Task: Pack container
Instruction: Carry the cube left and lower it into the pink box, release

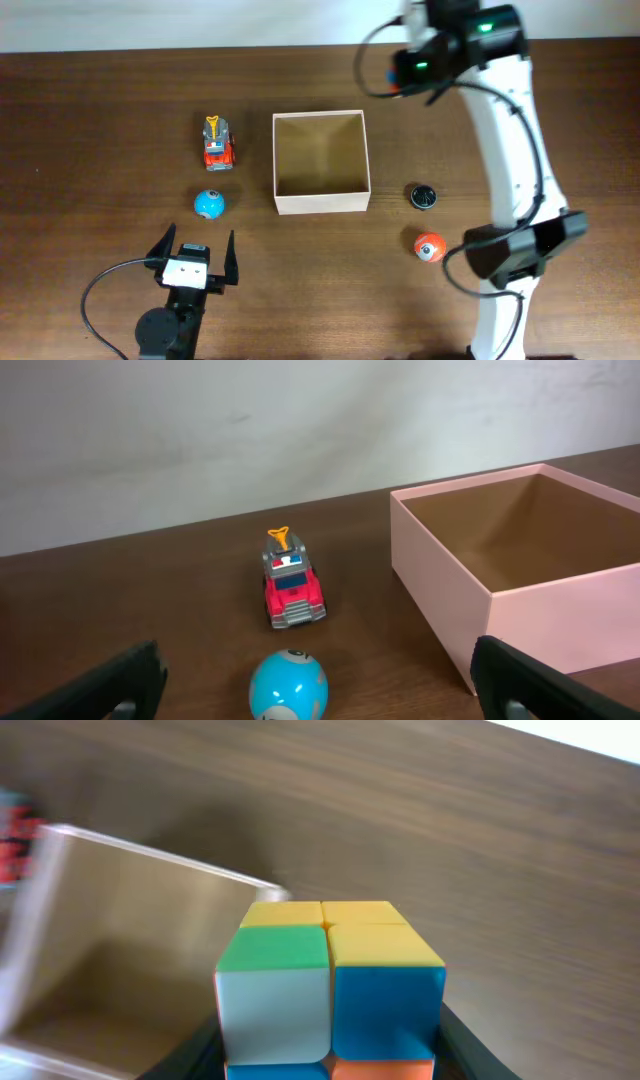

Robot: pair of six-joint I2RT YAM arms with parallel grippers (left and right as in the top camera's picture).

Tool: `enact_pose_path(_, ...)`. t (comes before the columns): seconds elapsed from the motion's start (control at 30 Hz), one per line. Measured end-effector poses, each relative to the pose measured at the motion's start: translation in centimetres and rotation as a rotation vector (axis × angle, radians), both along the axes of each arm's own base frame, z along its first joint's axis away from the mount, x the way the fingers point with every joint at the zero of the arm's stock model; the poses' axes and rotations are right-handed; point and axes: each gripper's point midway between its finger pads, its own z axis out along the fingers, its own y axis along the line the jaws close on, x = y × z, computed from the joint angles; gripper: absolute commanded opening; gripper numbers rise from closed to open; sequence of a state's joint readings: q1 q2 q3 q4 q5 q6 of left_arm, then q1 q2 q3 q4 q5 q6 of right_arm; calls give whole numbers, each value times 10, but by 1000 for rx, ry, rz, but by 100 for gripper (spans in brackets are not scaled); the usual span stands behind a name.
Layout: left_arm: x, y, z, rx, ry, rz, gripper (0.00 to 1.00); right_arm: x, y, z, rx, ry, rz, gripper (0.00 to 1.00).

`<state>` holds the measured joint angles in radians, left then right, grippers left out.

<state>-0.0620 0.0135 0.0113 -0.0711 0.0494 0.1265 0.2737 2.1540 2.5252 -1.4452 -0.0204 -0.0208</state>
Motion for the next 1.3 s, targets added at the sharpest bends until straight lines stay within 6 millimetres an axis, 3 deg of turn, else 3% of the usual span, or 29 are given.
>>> enact_pose_path(0.23, 0, 0, 0, 0, 0, 0, 99, -35, 84, -8, 35, 40, 40, 42)
enact_pose_path(0.5, 0, 0, 0, 0, 0, 0, 99, -40, 135, -55, 50, 65, 32, 47)
enact_pose_path(0.67, 0, 0, 0, 0, 0, 0, 99, -35, 132, -95, 35, 97, -20, 47)
enact_pose_path(0.8, 0, 0, 0, 0, 0, 0, 99, -30, 120, -116, 24, 115, -62, 47)
enact_pose_path(1.13, 0, 0, 0, 0, 0, 0, 99, -17, 109, -129, 34, 107, -108, 48)
enact_pose_path(1.3, 0, 0, 0, 0, 0, 0, 99, -17, 110, -155, 8, 152, -115, 49)
